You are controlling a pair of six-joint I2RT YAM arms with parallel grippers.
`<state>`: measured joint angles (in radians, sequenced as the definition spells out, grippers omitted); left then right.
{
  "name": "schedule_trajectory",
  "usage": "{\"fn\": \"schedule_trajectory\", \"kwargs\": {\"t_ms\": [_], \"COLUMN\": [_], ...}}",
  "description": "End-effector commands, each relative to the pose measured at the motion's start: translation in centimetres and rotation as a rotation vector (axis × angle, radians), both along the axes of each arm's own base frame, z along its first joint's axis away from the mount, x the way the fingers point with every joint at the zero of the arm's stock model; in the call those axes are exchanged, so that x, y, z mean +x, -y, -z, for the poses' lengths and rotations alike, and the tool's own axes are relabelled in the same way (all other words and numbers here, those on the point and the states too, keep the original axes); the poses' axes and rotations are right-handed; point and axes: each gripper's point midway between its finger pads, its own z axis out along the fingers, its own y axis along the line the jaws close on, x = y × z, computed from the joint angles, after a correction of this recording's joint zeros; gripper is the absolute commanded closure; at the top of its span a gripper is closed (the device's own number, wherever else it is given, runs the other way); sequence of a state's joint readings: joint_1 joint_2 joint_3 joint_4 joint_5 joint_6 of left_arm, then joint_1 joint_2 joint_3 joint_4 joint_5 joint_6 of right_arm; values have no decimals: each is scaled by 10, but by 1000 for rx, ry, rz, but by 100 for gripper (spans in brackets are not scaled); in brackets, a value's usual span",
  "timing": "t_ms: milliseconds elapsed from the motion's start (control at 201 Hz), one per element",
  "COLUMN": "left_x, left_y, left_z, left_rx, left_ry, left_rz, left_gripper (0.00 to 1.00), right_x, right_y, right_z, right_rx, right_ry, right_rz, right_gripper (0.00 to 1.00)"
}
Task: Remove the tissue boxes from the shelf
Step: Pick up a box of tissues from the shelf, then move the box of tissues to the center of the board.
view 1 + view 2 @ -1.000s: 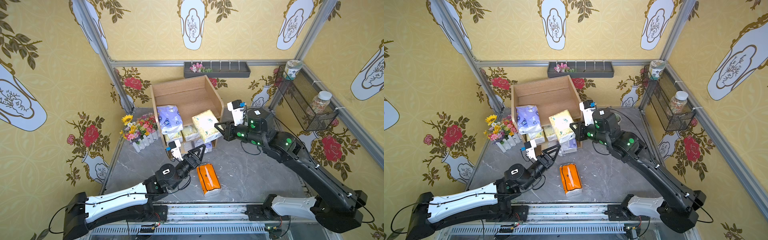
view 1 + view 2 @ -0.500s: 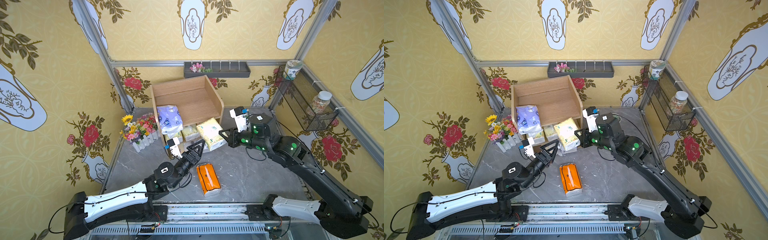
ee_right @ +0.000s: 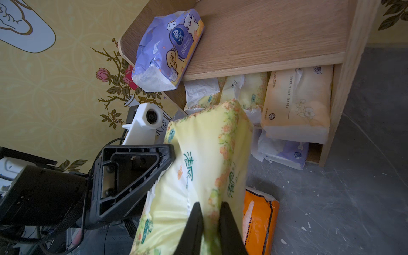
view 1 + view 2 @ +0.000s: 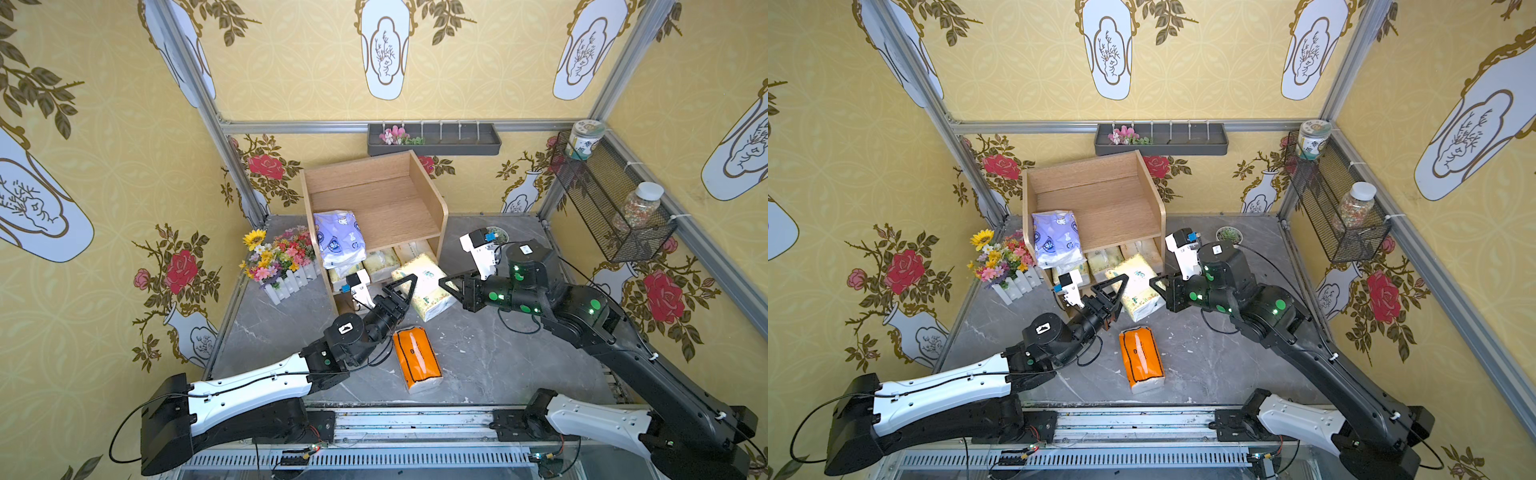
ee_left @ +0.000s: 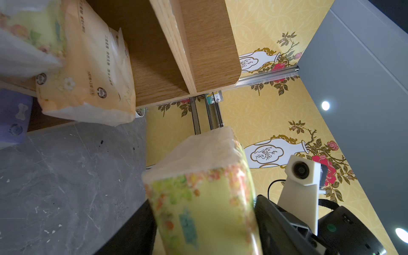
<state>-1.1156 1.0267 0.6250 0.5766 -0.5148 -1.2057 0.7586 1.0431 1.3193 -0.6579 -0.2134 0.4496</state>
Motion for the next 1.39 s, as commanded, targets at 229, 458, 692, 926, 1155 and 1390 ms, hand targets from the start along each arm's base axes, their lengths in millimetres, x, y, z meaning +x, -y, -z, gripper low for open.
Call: {"fn": "schedule_trajectory", "kwargs": {"t_ms": [229, 458, 692, 926, 1155, 1390], "left_x": [-2, -5, -26, -59, -80, -96], "left_y": [8, -2, -32, -82, -97, -116], "left_z": [2, 26, 82, 159, 204, 219], "left_rx": [-52, 24, 242, 532, 743, 824], "left_ry": [-39, -103, -234, -460, -566, -611], "left_rz": [40, 29, 47, 48, 92, 113], "left_gripper": [58, 70, 76, 76, 76, 76], "right_x": [3, 1, 4, 8, 9, 8], "right_y": [1, 1, 11, 15, 17, 21], "right_z": [5, 16, 16, 18, 13, 19], "right_rx": [5, -18, -62, -72, -58, -70], "right_ry": [11, 2, 33, 53, 67, 54], "right_rz": [16, 0, 33, 60, 70, 83], "right_gripper": [100, 45, 11, 10, 9, 9]}}
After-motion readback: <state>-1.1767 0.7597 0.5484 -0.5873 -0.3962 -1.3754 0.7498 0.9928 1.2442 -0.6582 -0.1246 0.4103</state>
